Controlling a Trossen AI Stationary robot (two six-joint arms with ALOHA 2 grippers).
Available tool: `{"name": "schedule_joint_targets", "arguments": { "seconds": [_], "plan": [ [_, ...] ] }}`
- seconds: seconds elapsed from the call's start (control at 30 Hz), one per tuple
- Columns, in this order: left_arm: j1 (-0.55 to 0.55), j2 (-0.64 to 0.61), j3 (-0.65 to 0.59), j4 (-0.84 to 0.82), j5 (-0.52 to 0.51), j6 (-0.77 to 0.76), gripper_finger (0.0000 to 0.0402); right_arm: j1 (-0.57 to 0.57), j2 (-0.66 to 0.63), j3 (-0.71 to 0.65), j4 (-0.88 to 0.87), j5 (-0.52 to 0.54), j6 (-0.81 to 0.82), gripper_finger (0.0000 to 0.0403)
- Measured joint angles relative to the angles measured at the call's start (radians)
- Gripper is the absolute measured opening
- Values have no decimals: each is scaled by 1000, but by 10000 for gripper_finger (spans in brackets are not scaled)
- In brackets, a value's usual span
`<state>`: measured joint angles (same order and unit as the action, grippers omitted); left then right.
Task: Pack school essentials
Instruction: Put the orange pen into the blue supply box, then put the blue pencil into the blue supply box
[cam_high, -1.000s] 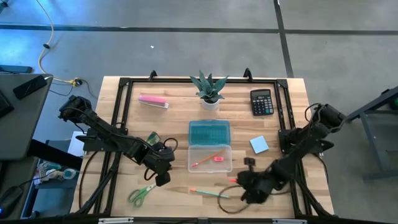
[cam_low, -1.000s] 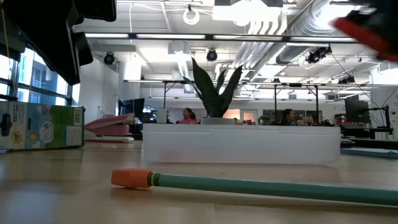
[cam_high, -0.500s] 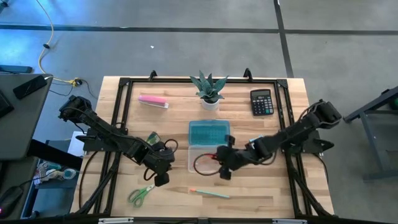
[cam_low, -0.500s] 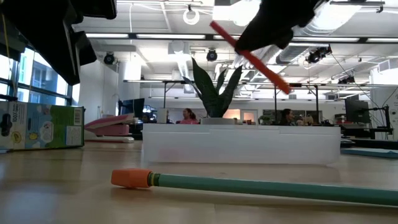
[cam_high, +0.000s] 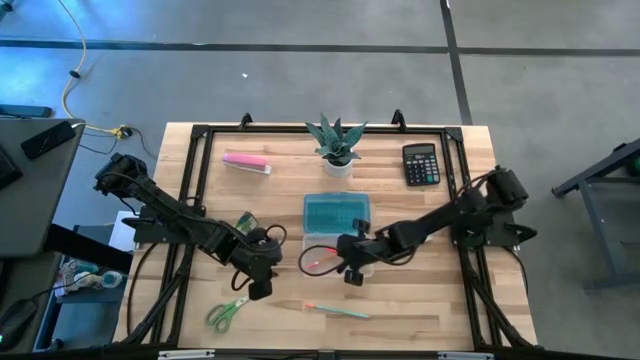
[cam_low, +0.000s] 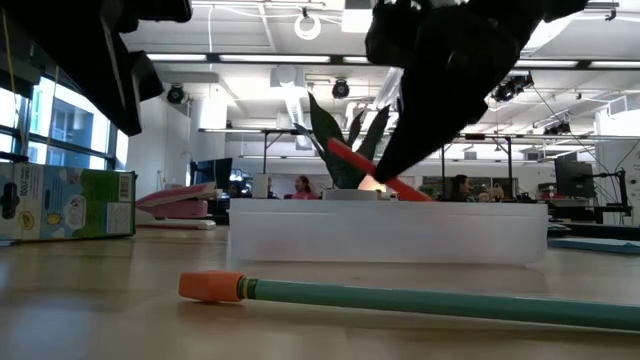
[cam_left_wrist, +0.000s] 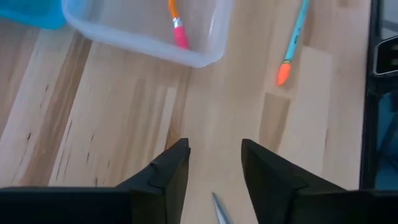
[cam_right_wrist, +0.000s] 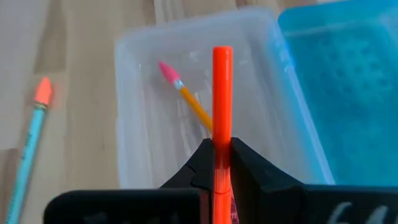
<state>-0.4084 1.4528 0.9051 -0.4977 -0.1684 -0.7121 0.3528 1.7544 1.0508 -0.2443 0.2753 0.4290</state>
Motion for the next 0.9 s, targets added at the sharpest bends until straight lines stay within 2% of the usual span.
{"name": "schedule_joint_targets", "arguments": {
  "seconds": [0.23,0.5,0.63,0.9],
  "plan": [
    [-11,0,0,140,0,109,137,-1,17,0,2,-11,11,28],
    [-52,0,0,286,-1,237,124,-1,7,0,-4,-13,-1,114],
    [-67,13,1,361,-5,297,121,-6,-12,1,-8,-26,-8,144],
    [-77,106,0,465,-29,376,122,-30,-93,1,-29,-7,-37,155]
  ]
}}
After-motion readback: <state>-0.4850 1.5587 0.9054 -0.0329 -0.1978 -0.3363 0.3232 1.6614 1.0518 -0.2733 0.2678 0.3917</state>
